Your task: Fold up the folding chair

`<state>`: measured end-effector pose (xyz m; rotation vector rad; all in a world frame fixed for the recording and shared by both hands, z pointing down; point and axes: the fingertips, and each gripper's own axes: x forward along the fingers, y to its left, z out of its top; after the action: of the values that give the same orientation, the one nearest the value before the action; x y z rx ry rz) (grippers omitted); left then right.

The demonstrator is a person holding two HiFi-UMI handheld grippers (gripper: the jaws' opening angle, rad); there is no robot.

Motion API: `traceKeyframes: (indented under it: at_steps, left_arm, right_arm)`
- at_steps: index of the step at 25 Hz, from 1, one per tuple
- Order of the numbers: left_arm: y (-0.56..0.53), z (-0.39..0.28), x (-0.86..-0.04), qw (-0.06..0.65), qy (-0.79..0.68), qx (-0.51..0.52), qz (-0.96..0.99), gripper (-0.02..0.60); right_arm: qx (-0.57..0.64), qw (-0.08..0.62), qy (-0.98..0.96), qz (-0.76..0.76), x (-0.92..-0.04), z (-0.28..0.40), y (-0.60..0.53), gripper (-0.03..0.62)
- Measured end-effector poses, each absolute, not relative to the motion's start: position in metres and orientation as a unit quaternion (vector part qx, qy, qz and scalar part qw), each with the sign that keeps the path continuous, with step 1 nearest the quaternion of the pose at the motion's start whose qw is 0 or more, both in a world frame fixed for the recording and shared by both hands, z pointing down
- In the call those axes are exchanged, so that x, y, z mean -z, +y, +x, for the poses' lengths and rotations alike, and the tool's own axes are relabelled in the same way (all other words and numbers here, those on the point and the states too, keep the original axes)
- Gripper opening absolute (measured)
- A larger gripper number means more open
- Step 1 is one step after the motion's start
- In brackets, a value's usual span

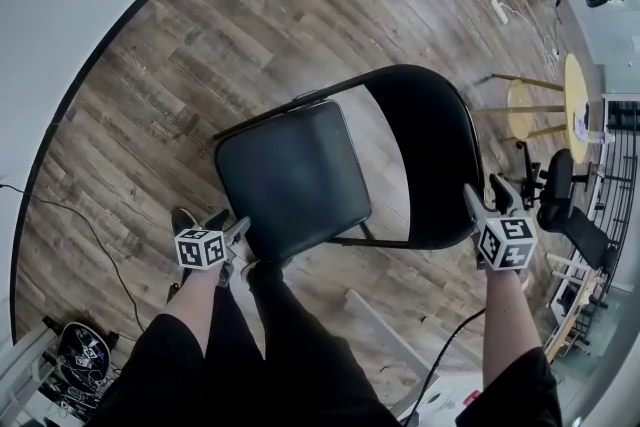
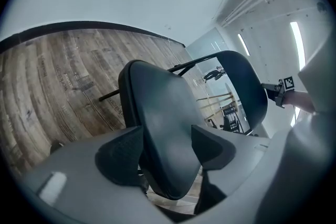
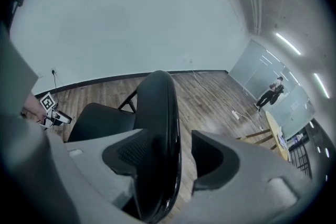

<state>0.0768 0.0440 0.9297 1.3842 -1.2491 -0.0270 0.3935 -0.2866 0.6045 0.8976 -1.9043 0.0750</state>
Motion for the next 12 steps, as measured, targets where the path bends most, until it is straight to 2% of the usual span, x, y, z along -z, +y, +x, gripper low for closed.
traceKeyframes:
  at_steps: [12]
  left_arm:
    - [0.062,0.095,-0.966,0.614,-0.530,0.027,0.584,0.327]
  right_arm:
    - [-0.023,0.490,-0.806,0.332,-0.611,0.387,-0.297,0.273]
